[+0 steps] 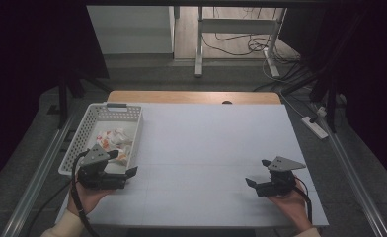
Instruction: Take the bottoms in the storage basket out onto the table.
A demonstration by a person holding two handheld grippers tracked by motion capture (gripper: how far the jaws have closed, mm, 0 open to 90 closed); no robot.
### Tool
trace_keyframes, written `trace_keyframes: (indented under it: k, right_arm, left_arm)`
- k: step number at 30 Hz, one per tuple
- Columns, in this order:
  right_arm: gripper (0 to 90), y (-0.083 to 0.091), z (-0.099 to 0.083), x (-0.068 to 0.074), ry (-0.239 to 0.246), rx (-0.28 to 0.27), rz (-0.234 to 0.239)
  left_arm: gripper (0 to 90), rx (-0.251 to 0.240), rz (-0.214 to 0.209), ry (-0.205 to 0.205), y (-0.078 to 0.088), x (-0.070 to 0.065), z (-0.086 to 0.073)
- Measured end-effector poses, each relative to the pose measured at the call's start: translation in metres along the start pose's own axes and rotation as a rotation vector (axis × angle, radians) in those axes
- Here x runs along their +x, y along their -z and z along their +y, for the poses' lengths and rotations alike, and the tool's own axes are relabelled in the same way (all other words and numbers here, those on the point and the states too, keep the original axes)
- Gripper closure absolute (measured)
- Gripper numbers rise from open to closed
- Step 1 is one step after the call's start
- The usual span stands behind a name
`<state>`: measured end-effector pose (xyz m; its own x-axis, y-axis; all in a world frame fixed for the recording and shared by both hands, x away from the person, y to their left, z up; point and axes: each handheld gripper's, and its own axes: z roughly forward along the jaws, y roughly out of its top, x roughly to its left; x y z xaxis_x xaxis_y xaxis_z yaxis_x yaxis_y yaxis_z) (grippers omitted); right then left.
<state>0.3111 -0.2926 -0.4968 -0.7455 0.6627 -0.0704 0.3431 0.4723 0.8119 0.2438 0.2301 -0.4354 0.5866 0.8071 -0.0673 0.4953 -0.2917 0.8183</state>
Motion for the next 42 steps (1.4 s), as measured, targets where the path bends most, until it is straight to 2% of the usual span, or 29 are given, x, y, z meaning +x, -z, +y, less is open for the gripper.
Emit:
trace_keyframes:
  k: [12, 15, 22, 34, 42]
  right_arm:
    - [7.5, -0.002, 0.000, 0.000, 0.005, 0.014, 0.003]
    - [7.5, -0.003, -0.001, 0.000, 0.007, 0.017, 0.010]
    - [7.5, -0.003, -0.001, 0.000, 0.008, 0.025, 0.011]
    - [7.5, -0.005, -0.001, 0.000, 0.006, 0.030, 0.011]
    - [7.5, -0.005, -0.001, 0.000, 0.005, 0.028, 0.016]
  left_arm:
    - [12.1, 0.001, 0.001, 0.000, 0.000, 0.007, 0.005]
    - [12.1, -0.005, -0.019, 0.001, -0.003, 0.008, 0.009]
    - [12.0, 0.000, -0.021, -0.004, -0.008, 0.009, 0.015]
    - [12.0, 0.001, -0.009, 0.008, -0.012, 0.018, 0.021]
    - [12.2, 0.009, -0.019, 0.020, -0.016, 0.023, 0.023]
